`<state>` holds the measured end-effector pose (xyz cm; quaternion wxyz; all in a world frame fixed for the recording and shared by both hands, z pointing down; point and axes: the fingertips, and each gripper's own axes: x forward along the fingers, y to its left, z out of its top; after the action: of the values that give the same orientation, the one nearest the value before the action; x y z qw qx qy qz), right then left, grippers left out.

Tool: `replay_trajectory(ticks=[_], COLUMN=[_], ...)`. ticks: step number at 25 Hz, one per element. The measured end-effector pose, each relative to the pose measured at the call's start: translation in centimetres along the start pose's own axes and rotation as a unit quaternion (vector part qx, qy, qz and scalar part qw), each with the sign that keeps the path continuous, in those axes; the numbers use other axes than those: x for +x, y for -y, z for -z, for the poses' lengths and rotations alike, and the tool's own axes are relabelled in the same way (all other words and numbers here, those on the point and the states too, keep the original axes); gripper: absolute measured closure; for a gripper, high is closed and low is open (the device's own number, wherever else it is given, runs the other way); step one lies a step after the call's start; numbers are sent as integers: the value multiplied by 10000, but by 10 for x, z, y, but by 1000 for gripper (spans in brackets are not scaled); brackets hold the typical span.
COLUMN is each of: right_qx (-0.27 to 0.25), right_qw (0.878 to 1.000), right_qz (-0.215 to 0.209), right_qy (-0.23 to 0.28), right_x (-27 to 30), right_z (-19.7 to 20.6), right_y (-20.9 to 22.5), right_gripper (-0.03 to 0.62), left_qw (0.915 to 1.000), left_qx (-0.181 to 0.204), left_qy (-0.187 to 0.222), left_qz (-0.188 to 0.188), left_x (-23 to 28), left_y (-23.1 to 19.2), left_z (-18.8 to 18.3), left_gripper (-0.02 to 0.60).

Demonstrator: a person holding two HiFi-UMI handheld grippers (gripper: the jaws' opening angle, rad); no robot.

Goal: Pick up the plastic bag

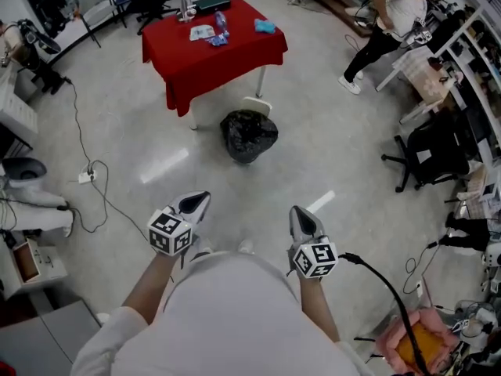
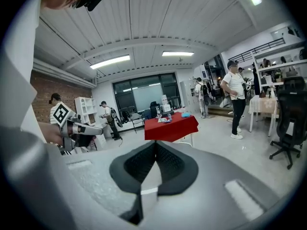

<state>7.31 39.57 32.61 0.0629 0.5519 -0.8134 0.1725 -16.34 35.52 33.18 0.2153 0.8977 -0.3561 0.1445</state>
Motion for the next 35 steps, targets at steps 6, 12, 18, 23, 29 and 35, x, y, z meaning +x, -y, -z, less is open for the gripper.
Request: replay_trajectory(ticks=[6,12,18,23,29,35], right_qx=[-186,-270,-346,-250,-175,-68], right_qw=[9993,9984,9972,9972,9980,9987], right_qz=[-299,-469,-597,-599,-487,-201], right_qy=[-104,-149,-303,-358,-369,-468], right_x=[-1,-6,-10,-2,19,61], right_z=[4,9,20,21,15,8], right_y=[8,32,50,61,70,91], right_gripper=[592,592,592,592,592,592], left_qw=[9996,9992,9991,9993,9995,9996], left_qx=[233,263,162,130,179,230], left_qy=[49,224,229,114,24,-86], left_qz=[-136,-201,-316,-345,-264,-123], left_x=[7,18,31,45,68,102], left_y=[9,20,27,23,1,-44], left_z=[-1,-7,-5,-3,-11,-31], left_gripper=[578,578,578,578,578,578])
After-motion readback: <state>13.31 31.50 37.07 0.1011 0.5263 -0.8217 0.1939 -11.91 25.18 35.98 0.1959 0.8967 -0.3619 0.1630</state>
